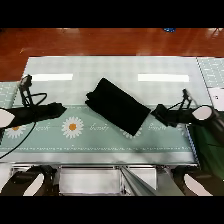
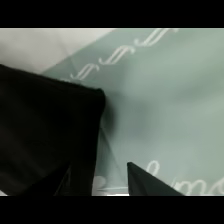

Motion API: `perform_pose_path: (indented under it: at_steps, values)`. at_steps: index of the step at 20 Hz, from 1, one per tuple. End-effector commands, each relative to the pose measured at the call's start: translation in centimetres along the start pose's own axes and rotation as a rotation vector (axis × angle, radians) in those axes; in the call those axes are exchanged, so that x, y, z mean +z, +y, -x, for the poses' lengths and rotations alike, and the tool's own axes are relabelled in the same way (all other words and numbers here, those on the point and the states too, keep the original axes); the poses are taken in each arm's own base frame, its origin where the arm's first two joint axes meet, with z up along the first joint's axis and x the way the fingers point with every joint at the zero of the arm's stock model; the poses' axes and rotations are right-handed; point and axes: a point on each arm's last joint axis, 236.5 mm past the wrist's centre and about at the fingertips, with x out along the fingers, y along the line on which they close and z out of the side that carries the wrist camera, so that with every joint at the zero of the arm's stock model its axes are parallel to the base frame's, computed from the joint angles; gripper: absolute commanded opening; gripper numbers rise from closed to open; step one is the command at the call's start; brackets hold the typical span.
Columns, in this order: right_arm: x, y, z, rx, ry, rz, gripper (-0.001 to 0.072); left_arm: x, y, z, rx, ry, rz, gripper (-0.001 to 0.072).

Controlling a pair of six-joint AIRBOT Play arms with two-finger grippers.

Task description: Fold the shirts.

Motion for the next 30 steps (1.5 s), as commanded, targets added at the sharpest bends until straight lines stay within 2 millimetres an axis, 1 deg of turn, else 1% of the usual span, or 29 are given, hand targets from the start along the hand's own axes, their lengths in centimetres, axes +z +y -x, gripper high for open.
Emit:
perform_pose_path:
  at_steps: [1, 5, 6, 7, 8, 9, 10, 11, 13, 15, 17, 18, 20, 21, 22, 23, 25, 26, 28, 30]
  values:
    - [-1.7, 1.6, -3.5, 0.14, 0.098, -0.099, 0.0416, -1.4, 0.0, -0.9, -0.005, 0.026, 0.008, 0.0025]
    - [-5.2, 2.8, -6.9, 0.16, 0.219, -0.108, 0.0417, -1.3, -0.1, -0.8, -0.008, 0.022, 0.01, 0.0025]
    - [-5.4, 3.6, -7.5, 0.169, 0.233, -0.083, 0.0415, -1.3, -0.1, -0.8, -0.009, 0.022, 0.012, 0.0025]
    - [-5.3, 4.9, -7.9, 0.187, 0.238, -0.055, 0.0393, -1.2, -0.2, -0.8, -0.009, 0.019, 0.012, 0.0025]
    - [-4.9, 6.5, -8.1, 0.209, 0.235, -0.026, 0.0294, -1.2, -0.2, -0.8, -0.01, 0.018, 0.012, 0.0025]
    - [-4.2, 8.4, -8.2, 0.234, 0.226, 0.014, 0.0153, -1.1, -0.1, -0.9, -0.009, 0.016, 0.012, 0.0025]
    - [-3.2, 10.7, -8.0, 0.274, 0.204, 0.09, 0.0025, -1.1, -0.2, -0.9, -0.012, 0.016, 0.014, 0.0025]
    - [-2.1, 13.3, -7.5, 0.314, 0.183, 0.139, 0.0023, -1.1, -0.2, -0.9, -0.012, 0.015, 0.014, 0.0025]
    - [0.2, 18.2, -6.0, 0.39, 0.149, 0.22, 0.0023, -1.1, -0.2, -0.9, -0.012, 0.015, 0.014, 0.0025]
    - [2.6, 22.5, -3.9, 0.425, 0.116, 0.308, 0.0023, -1.1, -0.2, -0.9, -0.012, 0.016, 0.014, 0.0025]
    - [5.1, 25.9, -1.5, 0.426, 0.066, 0.394, 0.0022, -1.1, -0.2, -0.9, -0.012, 0.015, 0.014, 0.0025]
    - [6.3, 27.3, -0.2, 0.424, 0.043, 0.426, 0.0022, -1.1, -0.2, -0.9, -0.012, 0.016, 0.014, 0.0025]
    - [9.3, 30.3, 3.8, 0.464, -0.029, 0.463, 0.0022, -1.1, -0.2, -0.9, -0.011, 0.015, 0.014, 0.0025]
    - [11.0, 31.3, 6.2, 0.478, -0.077, 0.474, 0.0022, -1.1, -0.2, -0.9, -0.012, 0.015, 0.014, 0.0025]
    - [12.6, 31.7, 8.4, 0.477, -0.117, 0.479, 0.0022, -1.1, -0.2, -0.9, -0.012, 0.015, 0.014, 0.0025]
    - [14.4, 31.4, 10.6, 0.462, -0.154, 0.481, 0.0022, -1.1, -0.2, -0.9, -0.012, 0.015, 0.014, 0.0025]
    - [17.5, 29.8, 14.9, 0.43, -0.206, 0.461, 0.0022, -1.1, -0.2, -0.9, -0.012, 0.015, 0.014, 0.0025]
    - [18.8, 28.6, 17.0, 0.418, -0.227, 0.447, 0.0022, -1.1, -0.2, -0.9, -0.012, 0.015, 0.014, 0.0026]
    - [21.3, 25.6, 20.6, 0.385, -0.269, 0.409, 0.0022, -1.1, -0.2, -0.9, -0.011, 0.015, 0.01, 0.0025]
    - [23.3, 21.7, 24.4, 0.344, -0.314, 0.33, 0.0022, -0.9, -0.2, -0.9, -0.011, 0.007, 0.01, 0.0025]
